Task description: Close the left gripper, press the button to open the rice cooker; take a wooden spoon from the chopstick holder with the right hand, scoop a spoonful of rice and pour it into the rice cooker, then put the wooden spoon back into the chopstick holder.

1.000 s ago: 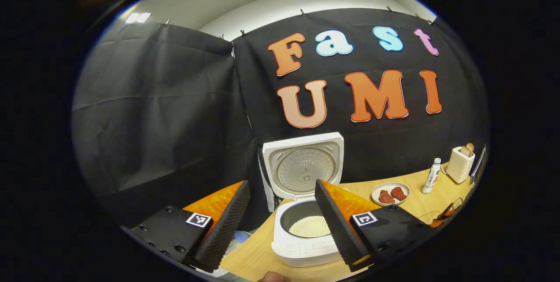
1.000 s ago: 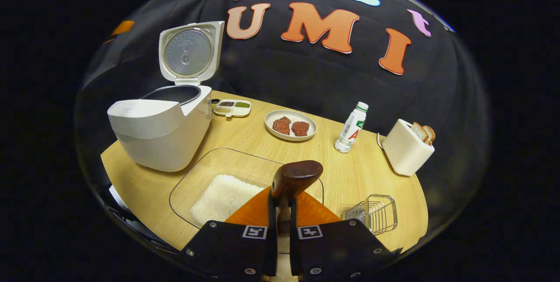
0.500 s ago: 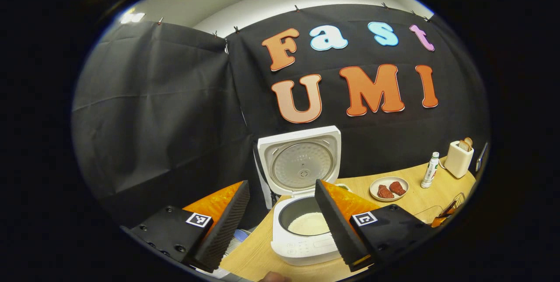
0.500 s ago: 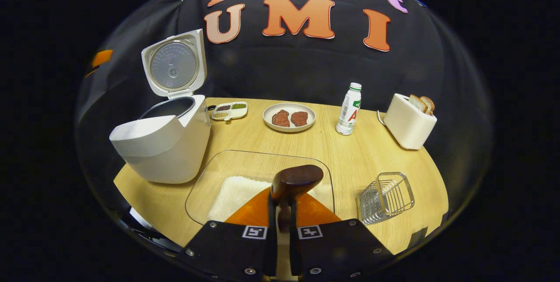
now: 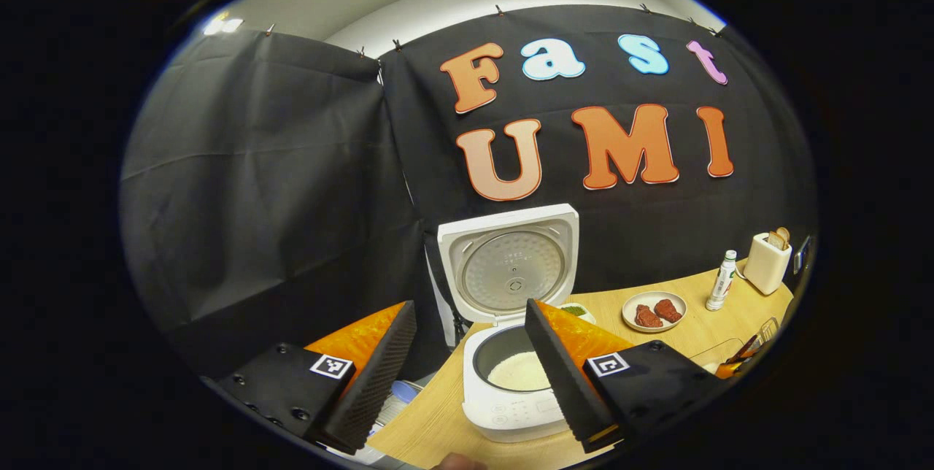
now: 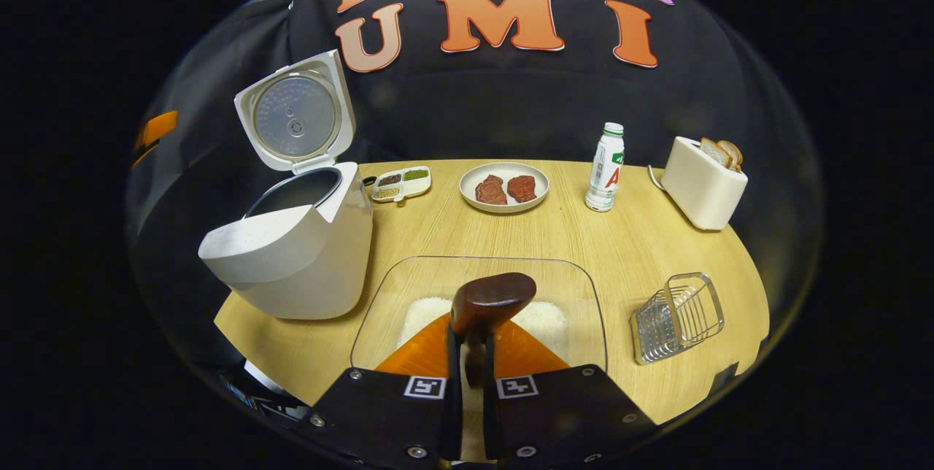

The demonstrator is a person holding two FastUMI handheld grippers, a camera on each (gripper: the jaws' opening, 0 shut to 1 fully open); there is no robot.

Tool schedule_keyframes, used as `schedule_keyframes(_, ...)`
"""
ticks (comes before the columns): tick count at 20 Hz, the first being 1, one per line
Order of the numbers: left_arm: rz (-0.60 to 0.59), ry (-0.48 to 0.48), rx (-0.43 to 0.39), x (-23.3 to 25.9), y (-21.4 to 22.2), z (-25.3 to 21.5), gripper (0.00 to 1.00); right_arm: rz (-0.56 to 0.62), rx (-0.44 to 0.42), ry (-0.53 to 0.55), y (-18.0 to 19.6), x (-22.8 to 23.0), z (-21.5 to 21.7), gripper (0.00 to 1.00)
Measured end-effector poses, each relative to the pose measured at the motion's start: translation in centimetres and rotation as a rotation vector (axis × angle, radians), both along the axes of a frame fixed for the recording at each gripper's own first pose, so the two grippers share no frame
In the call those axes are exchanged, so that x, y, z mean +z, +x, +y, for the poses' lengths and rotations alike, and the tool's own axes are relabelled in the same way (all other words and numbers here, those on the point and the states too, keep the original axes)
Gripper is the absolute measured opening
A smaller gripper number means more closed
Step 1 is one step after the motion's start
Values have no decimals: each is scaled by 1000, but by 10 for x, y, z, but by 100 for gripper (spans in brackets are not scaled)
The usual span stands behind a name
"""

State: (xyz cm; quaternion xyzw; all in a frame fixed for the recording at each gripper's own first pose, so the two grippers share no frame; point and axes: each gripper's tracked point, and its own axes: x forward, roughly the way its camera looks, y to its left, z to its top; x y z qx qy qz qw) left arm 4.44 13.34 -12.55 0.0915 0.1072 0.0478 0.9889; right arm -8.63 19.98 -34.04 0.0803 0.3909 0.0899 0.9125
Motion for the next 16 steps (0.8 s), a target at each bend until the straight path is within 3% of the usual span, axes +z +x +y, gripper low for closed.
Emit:
schedule_keyframes(9,17,-18,51,-12,-3,25,99,230,-322,368,8,-20,-13,11)
schedule_keyframes(11,16,-16,52,-11,-2,27,99,240,-359,399,8,-23,-17,11)
schedule_keyframes(16,15,-14,38,-10,3,22,100,231,-361,374,8,-21,-8,11)
